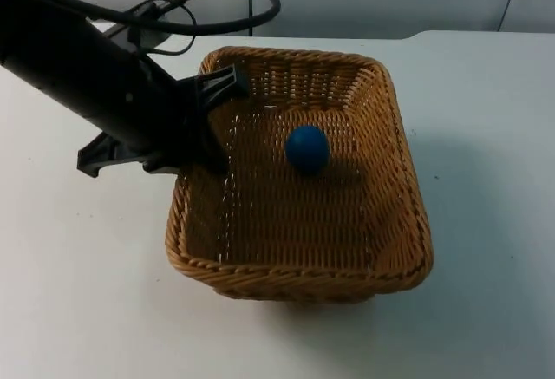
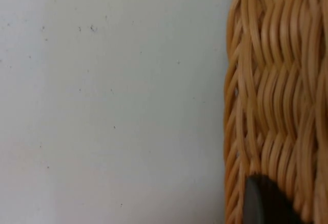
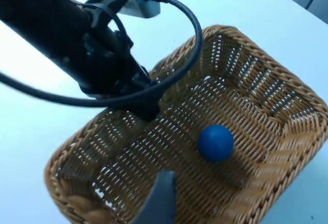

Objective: Pick up the basket with the left hand and place the ball into the basket with the right hand.

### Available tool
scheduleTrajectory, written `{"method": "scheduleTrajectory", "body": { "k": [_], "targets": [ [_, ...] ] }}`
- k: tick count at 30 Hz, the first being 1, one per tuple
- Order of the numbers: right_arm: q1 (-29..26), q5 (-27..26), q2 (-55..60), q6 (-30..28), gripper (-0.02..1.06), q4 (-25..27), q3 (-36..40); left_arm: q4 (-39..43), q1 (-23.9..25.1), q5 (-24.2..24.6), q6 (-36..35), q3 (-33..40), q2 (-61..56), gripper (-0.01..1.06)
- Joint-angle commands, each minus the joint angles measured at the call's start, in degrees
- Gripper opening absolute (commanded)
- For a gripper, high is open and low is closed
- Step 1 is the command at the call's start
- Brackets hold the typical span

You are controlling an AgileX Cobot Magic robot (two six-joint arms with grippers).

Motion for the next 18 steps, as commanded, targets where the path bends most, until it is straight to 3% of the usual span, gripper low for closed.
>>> {"method": "scheduleTrajectory", "body": {
  "k": [1,10,18],
  "targets": [
    [-0.29,-2.24,-4.19,1.70,0.82,0.38,3.03,-2.68,-0.39,1.08,1.12,-1.20,0.94,0.12],
    [-0.29,0.19,-16.40,4.25,0.81,-0.32,9.20,-10.89,-0.62,1.88,8.94,-1.62,6.00,0.12],
    [-0.29,0.29,-23.22,4.64,0.81,-0.32,13.29,-12.13,-1.89,1.65,12.12,-1.62,8.90,0.12]
  ]
}}
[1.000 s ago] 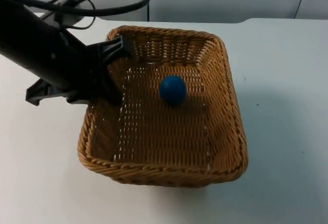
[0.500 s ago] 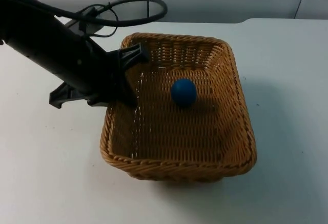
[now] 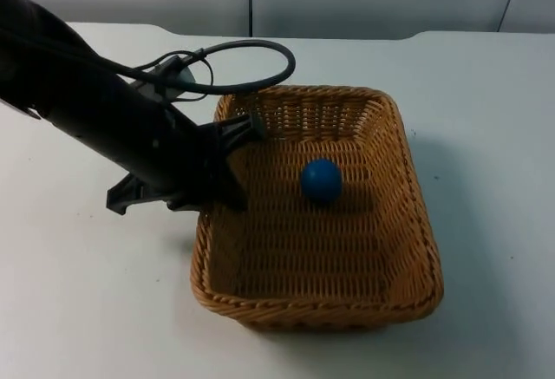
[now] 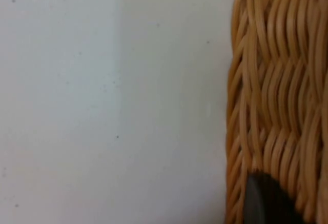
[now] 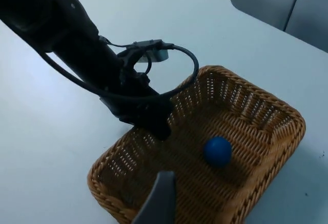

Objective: Pick up the basket with the left hand and place the ball into the basket with the right hand.

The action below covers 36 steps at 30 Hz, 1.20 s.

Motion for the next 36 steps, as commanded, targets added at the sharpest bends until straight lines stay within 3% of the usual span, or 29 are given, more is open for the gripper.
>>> {"method": "scheduleTrajectory", "body": {
  "k": [1,7,11,16,17,18,20,29,36],
  "targets": [
    [-0.29,-0.11,-1.95,0.38,0.81,0.00,1.14,-1.16,-0.84,1.05,1.37,-0.32,0.73,0.12],
    [-0.29,0.71,-3.75,1.43,0.81,0.00,1.65,-1.50,-0.87,1.05,1.63,-0.32,0.73,0.13],
    [-0.29,1.22,-3.75,1.92,0.81,0.00,1.65,-1.56,-0.87,1.44,1.78,-0.32,0.73,0.24],
    [-0.29,1.33,-3.75,2.10,0.81,0.00,1.65,-1.78,-0.87,2.85,1.78,-0.32,0.73,0.69],
    [-0.29,1.33,-3.75,2.10,0.81,0.00,1.65,-1.78,-0.87,2.85,1.78,-0.32,0.73,0.69],
    [-0.29,1.33,-3.75,2.07,0.81,-0.32,1.65,-1.78,-0.87,3.36,1.78,-0.32,0.73,0.77],
    [-0.29,1.33,-3.75,1.95,0.81,-0.30,1.65,-1.52,-0.76,3.91,1.78,-0.32,0.60,0.83],
    [-0.29,1.79,-3.75,1.94,0.81,-0.30,1.65,-1.10,1.02,3.38,4.86,-0.32,-4.80,0.83],
    [-0.29,1.77,-3.75,1.84,0.81,-0.64,1.65,5.80,5.39,3.50,4.34,-0.32,-14.07,0.83]
  ]
}}
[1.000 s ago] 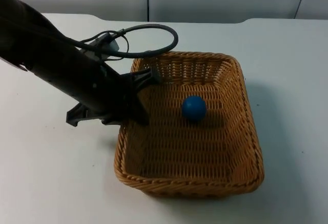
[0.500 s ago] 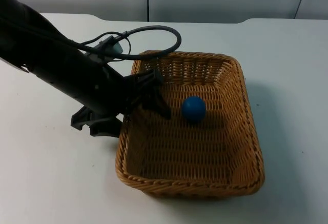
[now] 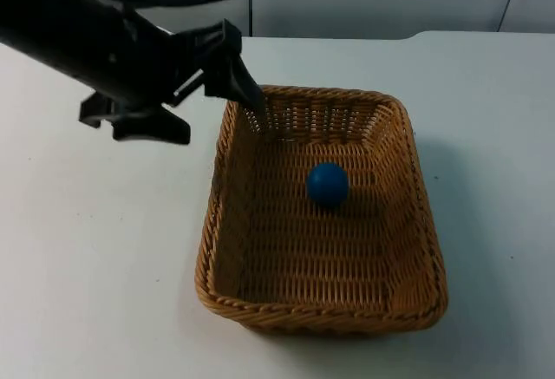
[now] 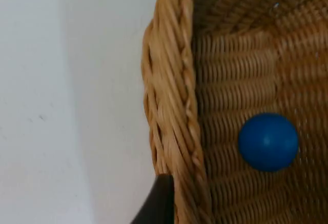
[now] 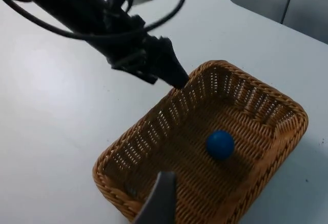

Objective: Pick up the basket with the left hand and place the ball into the basket with the right hand.

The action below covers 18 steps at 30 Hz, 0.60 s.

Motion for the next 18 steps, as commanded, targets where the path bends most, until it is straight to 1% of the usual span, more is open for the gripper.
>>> {"method": "scheduleTrajectory", "body": {
  "k": [1,2,3,5,7,8,9,10,12,14,17,18],
  "targets": [
    [-0.29,-0.10,-0.44,0.08,0.81,-1.22,0.24,4.58,1.78,0.82,-0.97,-0.06,-4.29,0.83],
    [-0.29,-0.10,-0.44,0.08,0.81,-1.97,0.24,7.77,2.58,1.23,-1.96,-0.06,-6.45,0.83],
    [-0.29,-0.10,-0.44,0.08,0.81,-1.97,0.24,7.77,2.58,1.23,-1.96,-0.06,-6.45,0.83],
    [-0.29,0.02,-0.44,0.08,0.81,-3.58,0.24,15.27,3.74,1.89,-4.10,-0.06,-10.70,0.83],
    [-0.29,0.67,-0.44,0.08,0.81,-4.48,0.24,24.77,4.00,2.28,-9.60,-0.06,-15.59,0.83],
    [-0.29,0.67,-0.44,0.08,0.81,-4.48,0.24,24.77,4.00,2.28,-9.60,-0.06,-15.59,0.83],
    [-0.29,1.30,-0.44,0.08,0.81,-4.48,0.24,29.17,4.00,2.43,-11.97,-0.06,-18.10,0.83],
    [-0.29,1.82,-0.44,0.08,0.81,-4.48,0.24,32.90,4.00,3.57,-14.90,-0.06,-21.45,0.83],
    [-0.29,2.89,-0.44,-0.30,0.81,-4.48,0.24,35.65,4.00,5.19,-16.41,0.05,-26.48,0.83],
    [-0.29,3.38,-0.44,-0.30,0.81,-4.48,0.47,36.35,4.00,6.11,-16.68,0.16,-28.51,0.83],
    [-0.29,1.83,-2.21,-0.30,0.81,-4.48,3.99,36.42,4.00,10.98,-16.68,0.16,-35.10,0.83],
    [-0.29,1.83,-2.21,-0.30,0.81,-4.48,3.99,36.42,4.00,10.98,-16.68,0.16,-35.10,0.83]
  ]
}}
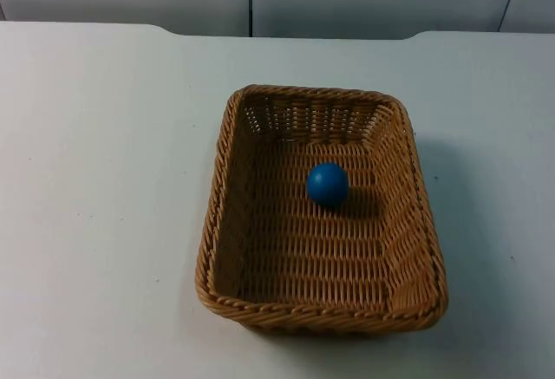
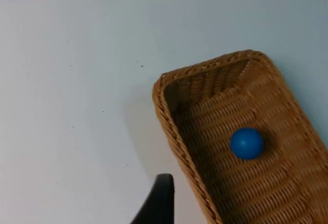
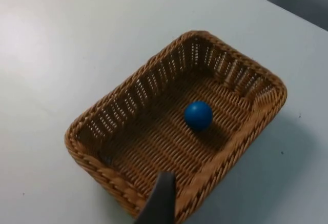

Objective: Pick up the basket with the left hand and place the ball into the basket with the right hand.

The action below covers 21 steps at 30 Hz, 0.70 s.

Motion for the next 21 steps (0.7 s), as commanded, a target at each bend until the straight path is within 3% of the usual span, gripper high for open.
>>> {"method": "scheduleTrajectory", "body": {
  "k": [1,6,12,16,21],
  "targets": [
    [-0.29,-1.24,-1.98,0.00,0.81,-0.17,3.09,0.88,0.00,4.60,-0.62,0.42,-4.22,0.83],
    [-0.29,-2.70,-7.79,1.53,0.81,0.04,9.69,0.64,0.00,5.63,-0.62,5.57,-14.23,0.83],
    [-0.29,-2.31,-17.12,3.14,0.81,0.13,14.91,0.64,0.00,5.63,-0.86,16.69,-29.36,0.83],
    [-0.29,2.88,-23.89,3.14,0.81,-0.13,16.22,1.06,0.00,5.75,-1.42,24.72,-42.23,0.83],
    [-0.29,9.48,-29.69,3.02,0.81,-0.38,16.22,6.65,0.00,7.35,-8.82,28.93,-54.00,0.83]
  ]
}}
